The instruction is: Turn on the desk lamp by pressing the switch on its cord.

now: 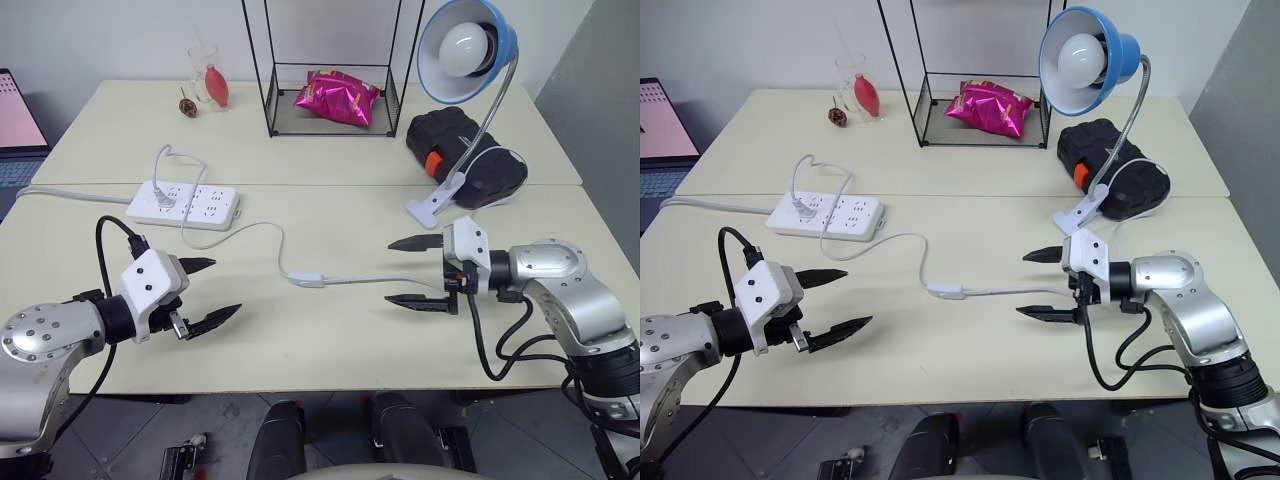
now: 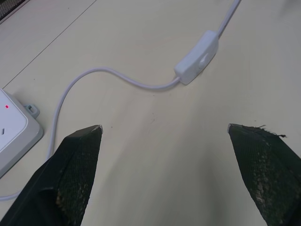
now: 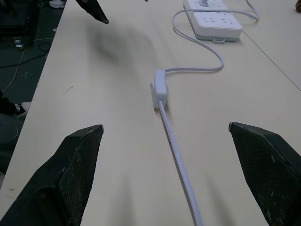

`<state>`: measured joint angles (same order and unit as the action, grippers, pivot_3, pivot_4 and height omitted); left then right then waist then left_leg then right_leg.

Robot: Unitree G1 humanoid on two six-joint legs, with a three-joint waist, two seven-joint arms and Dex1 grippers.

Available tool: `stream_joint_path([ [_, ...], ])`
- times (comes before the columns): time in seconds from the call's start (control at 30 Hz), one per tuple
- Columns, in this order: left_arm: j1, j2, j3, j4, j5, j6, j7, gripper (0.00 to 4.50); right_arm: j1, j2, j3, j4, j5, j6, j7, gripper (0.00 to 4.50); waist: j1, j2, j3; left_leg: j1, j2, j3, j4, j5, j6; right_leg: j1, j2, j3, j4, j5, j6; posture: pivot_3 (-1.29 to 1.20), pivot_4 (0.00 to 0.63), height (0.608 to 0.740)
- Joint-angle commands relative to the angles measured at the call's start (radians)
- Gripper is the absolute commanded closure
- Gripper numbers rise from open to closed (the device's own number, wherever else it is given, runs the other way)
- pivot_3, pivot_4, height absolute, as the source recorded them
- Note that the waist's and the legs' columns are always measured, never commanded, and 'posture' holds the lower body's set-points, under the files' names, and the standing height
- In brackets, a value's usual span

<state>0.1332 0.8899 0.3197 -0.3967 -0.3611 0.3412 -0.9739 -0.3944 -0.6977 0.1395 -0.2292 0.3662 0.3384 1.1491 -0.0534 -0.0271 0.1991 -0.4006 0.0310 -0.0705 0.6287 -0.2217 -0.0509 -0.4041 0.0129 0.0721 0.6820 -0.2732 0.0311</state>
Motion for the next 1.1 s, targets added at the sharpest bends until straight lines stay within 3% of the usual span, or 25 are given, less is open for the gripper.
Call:
stream_joint_path([
  [0.03,-0.008,0.001,0.026,-0.032,-0.031,-0.008,-0.008,0.05,-0.011,0.002,-0.011,-0.027,0.008,-0.008,-0.004,0.0,0.0,0.0,0.0,0.0,0.0,0.0,0.0,0.0,0.0,0.0,0.0,0.0,0.0,0.0,0.0,0.0,0.15,0.74],
  [0.33,0.016,0.007,0.023,-0.066,-0.033,0.037,0.015,0.05,-0.016,0.003,0.006,-0.015,-0.029,-0.017,-0.011,0.0,0.0,0.0,0.0,0.0,0.0,0.0,0.0,0.0,0.0,0.0,0.0,0.0,0.0,0.0,0.0,0.0,0.15,0.74],
  [0.47,0.015,0.023,0.051,-0.056,-0.112,0.055,-0.057,0.05,-0.028,0.011,0.003,-0.017,-0.022,0.008,-0.019,0.0,0.0,0.0,0.0,0.0,0.0,0.0,0.0,0.0,0.0,0.0,0.0,0.0,0.0,0.0,0.0,0.0,0.15,0.74],
  [0.8,0.011,0.045,0.048,-0.012,-0.059,-0.01,-0.06,0.05,-0.057,0.027,0.015,-0.029,-0.015,0.056,-0.031,0.0,0.0,0.0,0.0,0.0,0.0,0.0,0.0,0.0,0.0,0.0,0.0,0.0,0.0,0.0,0.0,0.0,0.15,0.74],
  [1.1,0.032,0.073,0.047,-0.001,-0.055,-0.028,-0.112,0.05,-0.163,0.11,0.154,0.004,-0.091,0.158,-0.086,0.0,-0.003,0.0,0.0,0.0,0.0,0.0,0.0,0.0,0.0,0.0,0.0,0.0,0.0,0.0,0.0,0.0,0.15,0.74],
])
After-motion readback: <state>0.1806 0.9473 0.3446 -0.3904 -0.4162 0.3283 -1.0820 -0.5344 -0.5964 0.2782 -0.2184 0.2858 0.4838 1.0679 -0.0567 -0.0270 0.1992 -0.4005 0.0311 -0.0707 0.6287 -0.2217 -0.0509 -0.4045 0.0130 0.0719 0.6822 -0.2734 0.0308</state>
